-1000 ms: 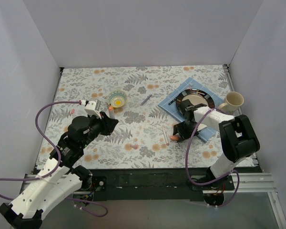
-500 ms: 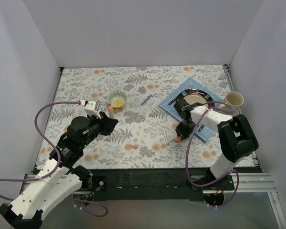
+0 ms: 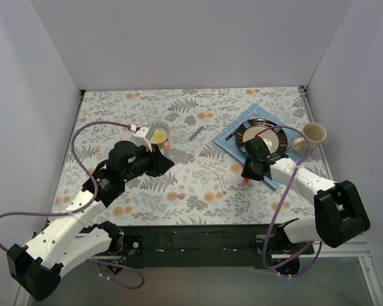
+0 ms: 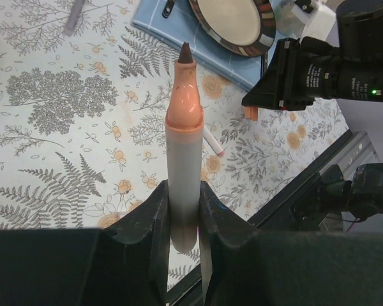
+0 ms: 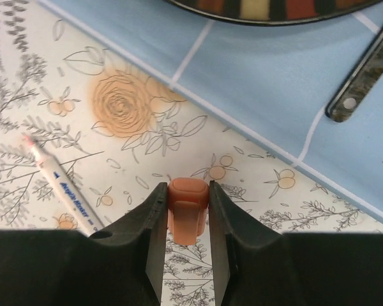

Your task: Insert the pens into the pen caps

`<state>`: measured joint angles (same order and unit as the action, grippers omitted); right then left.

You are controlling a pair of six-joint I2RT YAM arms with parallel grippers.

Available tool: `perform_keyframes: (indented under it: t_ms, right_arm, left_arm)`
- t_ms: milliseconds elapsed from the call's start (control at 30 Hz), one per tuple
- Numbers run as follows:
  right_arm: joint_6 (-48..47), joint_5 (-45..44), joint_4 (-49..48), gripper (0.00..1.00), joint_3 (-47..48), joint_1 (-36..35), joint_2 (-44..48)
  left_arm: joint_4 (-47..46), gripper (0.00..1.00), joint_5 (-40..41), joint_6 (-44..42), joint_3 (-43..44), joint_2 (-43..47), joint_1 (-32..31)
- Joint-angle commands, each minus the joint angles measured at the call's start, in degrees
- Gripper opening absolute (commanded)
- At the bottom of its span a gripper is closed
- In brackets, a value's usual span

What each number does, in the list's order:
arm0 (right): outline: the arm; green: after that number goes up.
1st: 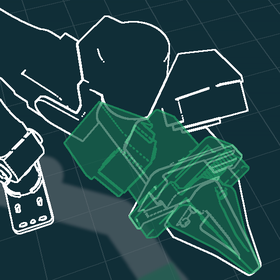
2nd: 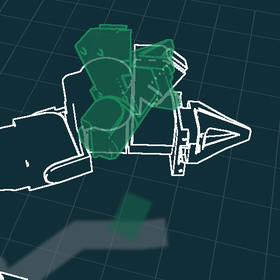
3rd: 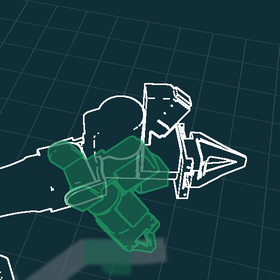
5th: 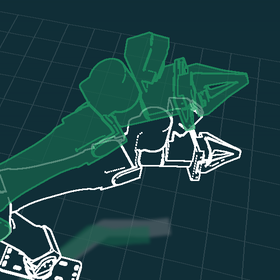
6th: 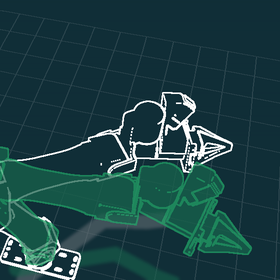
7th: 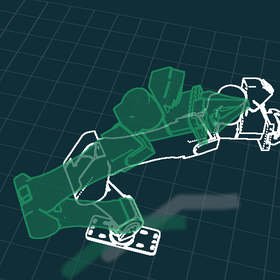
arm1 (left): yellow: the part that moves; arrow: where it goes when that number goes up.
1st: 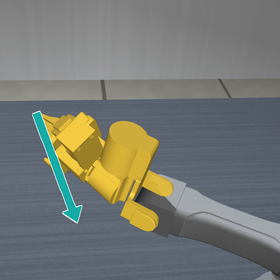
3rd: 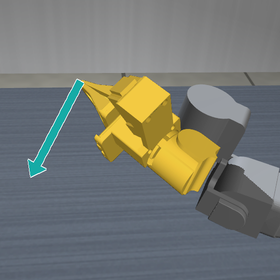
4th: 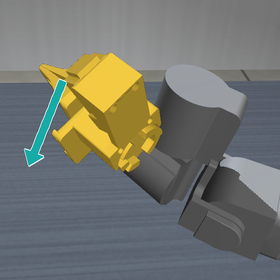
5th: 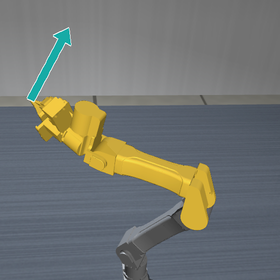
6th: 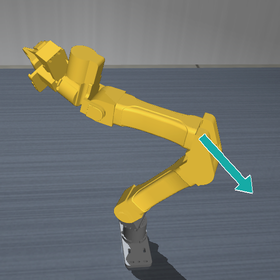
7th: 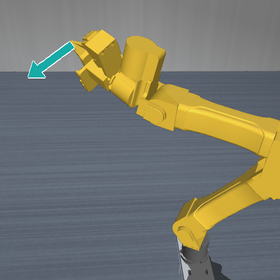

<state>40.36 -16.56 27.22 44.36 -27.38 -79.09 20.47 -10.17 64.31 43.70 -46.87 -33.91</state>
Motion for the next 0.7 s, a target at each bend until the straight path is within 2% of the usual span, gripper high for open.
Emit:
perform_keyframes:
  t_ms: [0, 167, 300, 467, 667]
  right_arm:
    - [-8.7, 5.6, -7.2, 0.01, -1.7, 0.2, 3.2]
    - [-13.5, 10.9, -9.5, 0.01, -1.1, 0.2, 2.7]
    - [-14.6, 18.1, -12.4, 0.01, 1.1, 0.1, 4.8]
    - [-12.2, 24.5, -17.3, 0.01, 6.0, -0.3, 7.5]
    - [-8.8, 30.9, -22.9, 0.01, 13.0, -1.9, 8.3]
  left_arm:
    - [-1.5, 0.00, -3.7, -2.3, 4.6, -2.4, -0.1]
    - [-4.6, 0.00, -2.4, -4.4, 2.4, -1.1, 0.0]
    - [-7.6, 0.00, -7.3, -3.7, -1.9, -1.4, -0.1]
    - [-10.6, 0.00, -13.0, -4.4, -4.8, -1.8, -0.2]
    - [-8.8, 0.00, -11.2, -5.6, -3.9, -1.7, -0.2]
